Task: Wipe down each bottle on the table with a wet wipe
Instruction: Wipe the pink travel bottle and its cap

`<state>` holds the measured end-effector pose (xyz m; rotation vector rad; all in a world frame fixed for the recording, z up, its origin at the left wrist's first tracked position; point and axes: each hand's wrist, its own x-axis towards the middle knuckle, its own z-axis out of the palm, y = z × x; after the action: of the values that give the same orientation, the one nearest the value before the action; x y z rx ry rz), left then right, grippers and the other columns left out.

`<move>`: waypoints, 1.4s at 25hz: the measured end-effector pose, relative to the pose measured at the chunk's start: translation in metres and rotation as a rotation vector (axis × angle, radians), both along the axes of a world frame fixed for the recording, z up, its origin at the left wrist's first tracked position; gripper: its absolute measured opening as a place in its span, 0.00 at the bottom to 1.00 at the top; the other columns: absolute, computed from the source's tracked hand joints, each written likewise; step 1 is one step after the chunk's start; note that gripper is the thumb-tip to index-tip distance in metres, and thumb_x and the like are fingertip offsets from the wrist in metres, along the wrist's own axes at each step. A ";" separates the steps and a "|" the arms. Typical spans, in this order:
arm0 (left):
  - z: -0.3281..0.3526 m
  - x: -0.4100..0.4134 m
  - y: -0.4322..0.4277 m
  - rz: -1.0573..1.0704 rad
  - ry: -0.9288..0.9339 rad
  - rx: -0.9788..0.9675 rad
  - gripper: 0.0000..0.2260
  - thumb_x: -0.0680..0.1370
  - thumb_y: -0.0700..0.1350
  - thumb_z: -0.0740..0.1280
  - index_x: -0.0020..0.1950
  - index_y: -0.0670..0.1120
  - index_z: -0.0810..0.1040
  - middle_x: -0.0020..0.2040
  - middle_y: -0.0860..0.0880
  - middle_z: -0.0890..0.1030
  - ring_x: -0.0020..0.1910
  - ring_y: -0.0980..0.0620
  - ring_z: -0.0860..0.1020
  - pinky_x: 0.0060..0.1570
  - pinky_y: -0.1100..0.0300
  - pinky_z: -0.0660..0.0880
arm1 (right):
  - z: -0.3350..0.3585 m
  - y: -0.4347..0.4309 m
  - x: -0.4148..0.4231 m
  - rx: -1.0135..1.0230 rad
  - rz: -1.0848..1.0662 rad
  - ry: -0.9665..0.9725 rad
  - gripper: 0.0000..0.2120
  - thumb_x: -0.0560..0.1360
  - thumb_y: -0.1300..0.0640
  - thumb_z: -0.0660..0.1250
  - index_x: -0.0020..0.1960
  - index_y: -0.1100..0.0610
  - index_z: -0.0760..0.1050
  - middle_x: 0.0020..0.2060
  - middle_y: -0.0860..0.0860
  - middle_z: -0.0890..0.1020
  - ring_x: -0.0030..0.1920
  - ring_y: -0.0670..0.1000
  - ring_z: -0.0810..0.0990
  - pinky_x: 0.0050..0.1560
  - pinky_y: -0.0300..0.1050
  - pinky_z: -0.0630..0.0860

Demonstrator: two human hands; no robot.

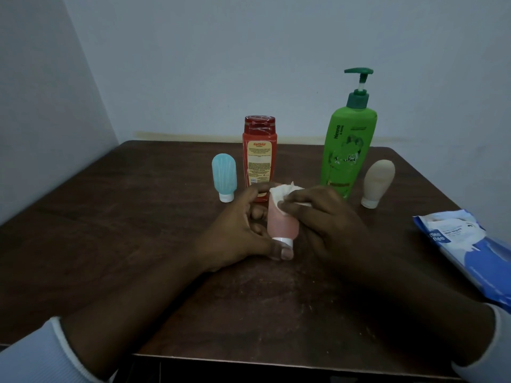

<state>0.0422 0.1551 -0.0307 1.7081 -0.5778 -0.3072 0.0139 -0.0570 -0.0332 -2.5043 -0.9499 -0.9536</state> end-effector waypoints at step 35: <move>0.006 0.009 0.008 -0.078 0.506 -0.567 0.22 0.77 0.35 0.64 0.72 0.40 0.73 0.67 0.40 0.82 0.65 0.44 0.82 0.62 0.49 0.81 | 0.007 0.006 -0.018 -0.063 0.132 -0.058 0.13 0.78 0.65 0.66 0.61 0.64 0.80 0.56 0.58 0.80 0.56 0.55 0.79 0.54 0.49 0.76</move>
<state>0.0517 0.1633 -0.0244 1.0092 -0.3115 -0.5525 -0.0040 -0.0514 -0.0264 -2.4414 -1.1642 -0.9738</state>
